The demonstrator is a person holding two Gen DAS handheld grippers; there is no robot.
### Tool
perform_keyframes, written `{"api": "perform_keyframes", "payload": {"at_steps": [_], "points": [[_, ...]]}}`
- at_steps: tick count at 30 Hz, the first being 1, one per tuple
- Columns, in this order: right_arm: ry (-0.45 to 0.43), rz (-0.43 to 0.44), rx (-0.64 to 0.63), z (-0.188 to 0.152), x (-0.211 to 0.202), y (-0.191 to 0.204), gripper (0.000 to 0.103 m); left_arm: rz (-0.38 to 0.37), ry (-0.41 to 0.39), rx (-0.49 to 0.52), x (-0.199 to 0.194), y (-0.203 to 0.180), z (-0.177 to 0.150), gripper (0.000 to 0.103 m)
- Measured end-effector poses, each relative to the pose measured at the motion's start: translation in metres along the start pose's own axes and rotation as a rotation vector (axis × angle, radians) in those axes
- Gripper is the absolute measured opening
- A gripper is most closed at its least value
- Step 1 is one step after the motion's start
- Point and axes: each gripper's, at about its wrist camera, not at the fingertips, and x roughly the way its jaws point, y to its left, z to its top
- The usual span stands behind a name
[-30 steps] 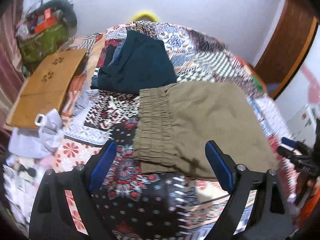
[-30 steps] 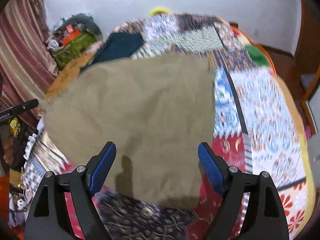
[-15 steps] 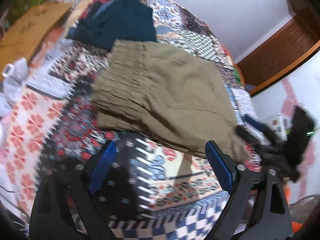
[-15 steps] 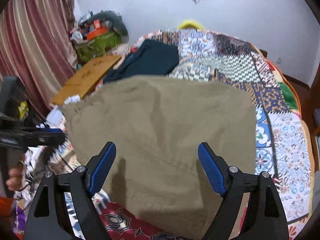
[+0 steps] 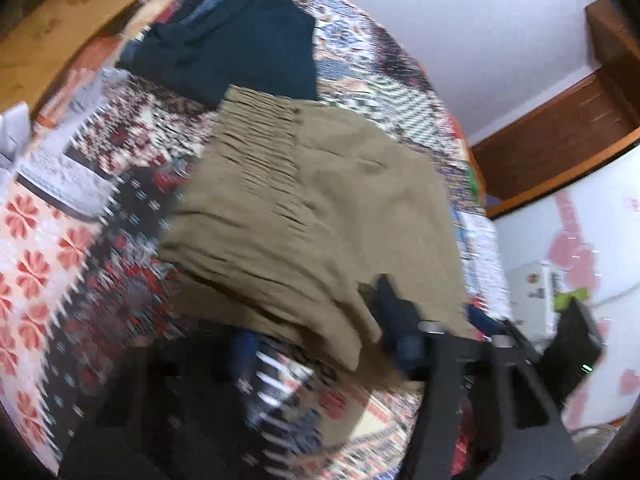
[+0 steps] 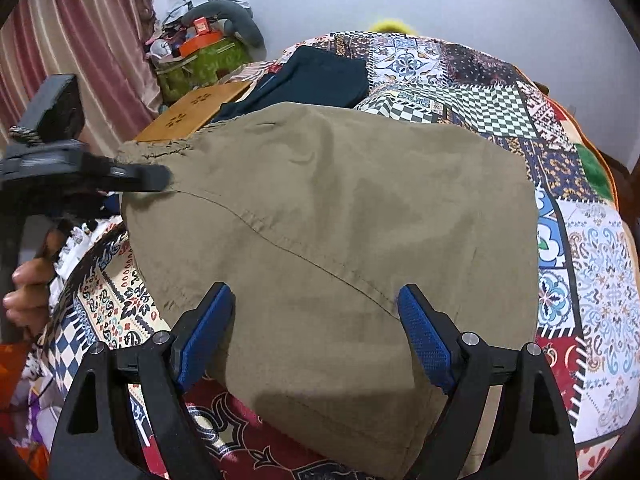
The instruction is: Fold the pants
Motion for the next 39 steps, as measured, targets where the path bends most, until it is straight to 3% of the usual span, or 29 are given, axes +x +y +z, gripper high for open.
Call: {"api": "perform_keyframes", "payload": {"at_steps": [4,10,18,20,25,29,33,39], "points": [[-0.003,0.003,0.012,-0.001,-0.002,-0.001,0.084,0.066,-0.050,0.050,-0.005,-0.007,0.001,0.034],[-0.029,-0.021,0.097,-0.008,-0.015,-0.016,0.081,0.307,-0.237,0.241,-0.040,-0.031,-0.014,0.033],[-0.015,-0.055,0.142,-0.023,-0.032,-0.034,0.081,0.657,-0.453,0.341,-0.081,-0.028,-0.017,0.033],[-0.005,-0.047,0.137,-0.027,-0.032,-0.034,0.081,0.691,-0.479,0.383,-0.088,-0.031,-0.020,0.033],[-0.003,-0.036,0.148,-0.033,-0.027,-0.033,0.081,0.672,-0.530,0.509,-0.096,-0.063,-0.031,0.032],[-0.002,-0.022,0.170,-0.033,-0.025,-0.037,0.081,0.566,-0.539,0.578,-0.101,-0.100,-0.034,0.030],[-0.003,-0.027,0.168,-0.032,-0.026,-0.038,0.081,0.416,-0.487,0.618,-0.099,-0.127,-0.032,0.027],[-0.008,-0.031,0.174,-0.031,-0.028,-0.038,0.081,0.250,-0.362,0.642,-0.084,-0.151,-0.036,0.025]]}}
